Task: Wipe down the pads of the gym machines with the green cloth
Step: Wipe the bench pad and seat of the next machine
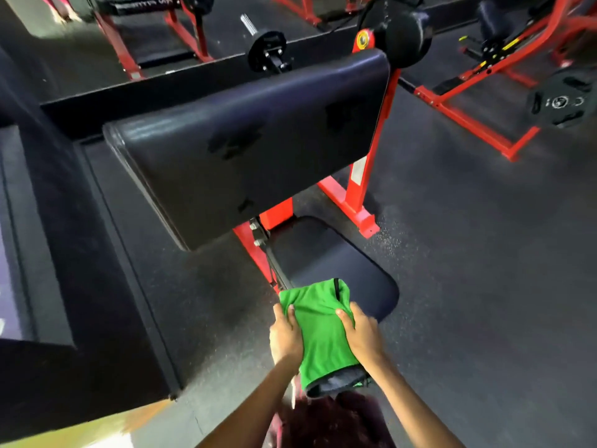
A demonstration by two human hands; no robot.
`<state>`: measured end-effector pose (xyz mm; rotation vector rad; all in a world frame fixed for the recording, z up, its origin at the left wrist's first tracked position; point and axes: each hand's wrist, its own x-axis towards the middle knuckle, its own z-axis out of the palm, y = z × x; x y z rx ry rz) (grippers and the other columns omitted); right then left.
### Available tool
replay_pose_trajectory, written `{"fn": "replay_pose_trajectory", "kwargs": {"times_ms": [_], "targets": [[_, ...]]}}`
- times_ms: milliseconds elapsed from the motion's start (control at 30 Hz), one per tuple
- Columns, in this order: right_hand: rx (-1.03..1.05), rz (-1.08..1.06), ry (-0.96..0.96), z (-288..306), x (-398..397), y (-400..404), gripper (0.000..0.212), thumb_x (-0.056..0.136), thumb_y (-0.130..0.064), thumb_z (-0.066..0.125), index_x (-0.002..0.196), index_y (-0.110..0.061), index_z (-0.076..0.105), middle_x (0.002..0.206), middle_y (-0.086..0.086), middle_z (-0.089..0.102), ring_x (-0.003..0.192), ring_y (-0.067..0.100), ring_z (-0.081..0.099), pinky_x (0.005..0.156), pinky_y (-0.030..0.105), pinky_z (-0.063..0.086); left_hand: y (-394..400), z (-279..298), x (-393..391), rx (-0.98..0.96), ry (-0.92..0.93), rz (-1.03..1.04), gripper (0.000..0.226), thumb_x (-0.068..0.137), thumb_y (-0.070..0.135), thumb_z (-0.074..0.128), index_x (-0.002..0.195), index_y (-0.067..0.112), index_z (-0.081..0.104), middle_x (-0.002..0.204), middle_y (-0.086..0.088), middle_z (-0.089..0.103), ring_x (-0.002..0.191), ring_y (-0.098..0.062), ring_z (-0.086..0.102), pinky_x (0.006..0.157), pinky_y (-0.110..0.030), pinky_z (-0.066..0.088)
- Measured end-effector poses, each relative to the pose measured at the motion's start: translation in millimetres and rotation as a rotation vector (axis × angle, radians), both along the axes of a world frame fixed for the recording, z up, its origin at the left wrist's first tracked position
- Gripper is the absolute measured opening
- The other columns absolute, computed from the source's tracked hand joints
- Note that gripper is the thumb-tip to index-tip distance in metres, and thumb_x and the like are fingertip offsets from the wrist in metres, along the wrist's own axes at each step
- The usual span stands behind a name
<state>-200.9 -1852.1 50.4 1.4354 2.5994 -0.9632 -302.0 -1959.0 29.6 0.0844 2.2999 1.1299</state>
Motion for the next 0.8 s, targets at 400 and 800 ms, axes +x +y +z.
{"fn": "replay_pose_trajectory", "kwargs": {"times_ms": [400, 800], "targets": [[0.305, 0.119, -0.017, -13, 13, 72, 0.046, 0.091, -0.043, 0.057, 0.123, -0.01, 0.06, 0.094, 0.02, 0.07, 0.087, 0.039, 0.065, 0.068, 0.042, 0.05, 45, -39, 20, 0.022, -0.152, -0.072, 0.035, 0.096, 0.026, 0.054, 0.117, -0.002, 0.049, 0.117, -0.019, 0.055, 0.108, -0.033, 0.053, 0.089, -0.035, 0.04], [0.47, 0.738, -0.249, -102, -14, 59, 0.054, 0.085, -0.066, 0.03, 0.131, -0.045, 0.051, 0.138, 0.0, 0.051, 0.119, 0.037, 0.05, 0.084, 0.058, 0.043, 59, -119, 38, 0.198, -0.241, 0.45, 0.017, 0.102, 0.021, 0.04, 0.112, 0.009, 0.045, 0.114, -0.013, 0.06, 0.097, -0.023, 0.055, 0.08, -0.026, 0.038]]}}
